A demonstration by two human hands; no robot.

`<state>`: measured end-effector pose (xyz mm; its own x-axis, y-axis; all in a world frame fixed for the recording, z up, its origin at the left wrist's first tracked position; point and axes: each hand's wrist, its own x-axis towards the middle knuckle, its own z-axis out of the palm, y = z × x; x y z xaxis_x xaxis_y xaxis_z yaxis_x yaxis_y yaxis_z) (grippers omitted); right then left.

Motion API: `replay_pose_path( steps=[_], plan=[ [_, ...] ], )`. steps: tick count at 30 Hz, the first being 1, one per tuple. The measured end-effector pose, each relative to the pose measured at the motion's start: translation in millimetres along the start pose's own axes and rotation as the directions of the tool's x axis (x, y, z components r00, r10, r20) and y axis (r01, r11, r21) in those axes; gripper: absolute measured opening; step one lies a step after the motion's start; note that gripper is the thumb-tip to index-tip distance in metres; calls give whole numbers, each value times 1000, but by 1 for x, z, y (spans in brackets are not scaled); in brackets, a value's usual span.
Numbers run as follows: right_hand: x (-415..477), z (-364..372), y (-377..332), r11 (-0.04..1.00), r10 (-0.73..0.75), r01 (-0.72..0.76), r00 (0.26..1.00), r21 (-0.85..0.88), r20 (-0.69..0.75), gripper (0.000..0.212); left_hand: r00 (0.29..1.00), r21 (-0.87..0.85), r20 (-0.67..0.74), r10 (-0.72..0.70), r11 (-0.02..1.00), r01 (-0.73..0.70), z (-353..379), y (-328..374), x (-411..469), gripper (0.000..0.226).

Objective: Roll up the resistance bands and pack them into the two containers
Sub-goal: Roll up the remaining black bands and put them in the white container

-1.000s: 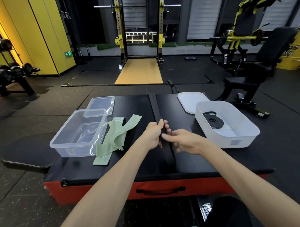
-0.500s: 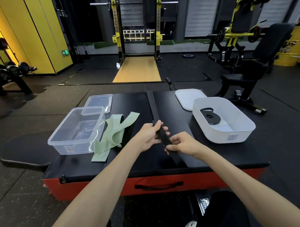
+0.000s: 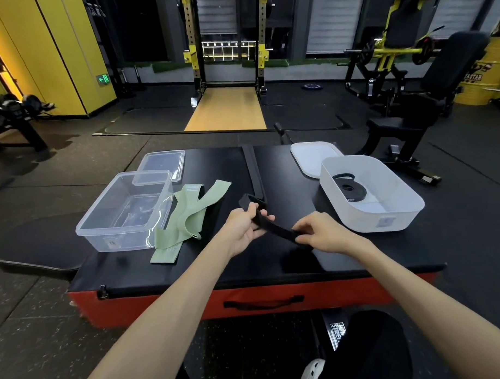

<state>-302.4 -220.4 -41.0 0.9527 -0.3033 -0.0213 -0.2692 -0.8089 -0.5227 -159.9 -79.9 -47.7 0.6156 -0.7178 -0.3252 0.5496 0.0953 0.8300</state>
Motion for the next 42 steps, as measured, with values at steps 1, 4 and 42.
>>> replay_pose_path(
  steps=[1, 4, 42],
  plan=[
    [1, 1, 3, 995, -27, 25, 999, -95, -22, 13, 1000, -17, -5, -30, 999, 30, -2, -3, -1, 13],
    [3, 14, 14, 929, -87, 67, 995, -365, -39, 18, 993, 26, -54, -108, 994, 110, -11, -13, -5, 17],
    [-29, 24, 43, 953, -146, 79, 966, -293, -215, 16, 834, 827, 533, 141, -296, -478, 20, -44, -10, 28]
  ],
)
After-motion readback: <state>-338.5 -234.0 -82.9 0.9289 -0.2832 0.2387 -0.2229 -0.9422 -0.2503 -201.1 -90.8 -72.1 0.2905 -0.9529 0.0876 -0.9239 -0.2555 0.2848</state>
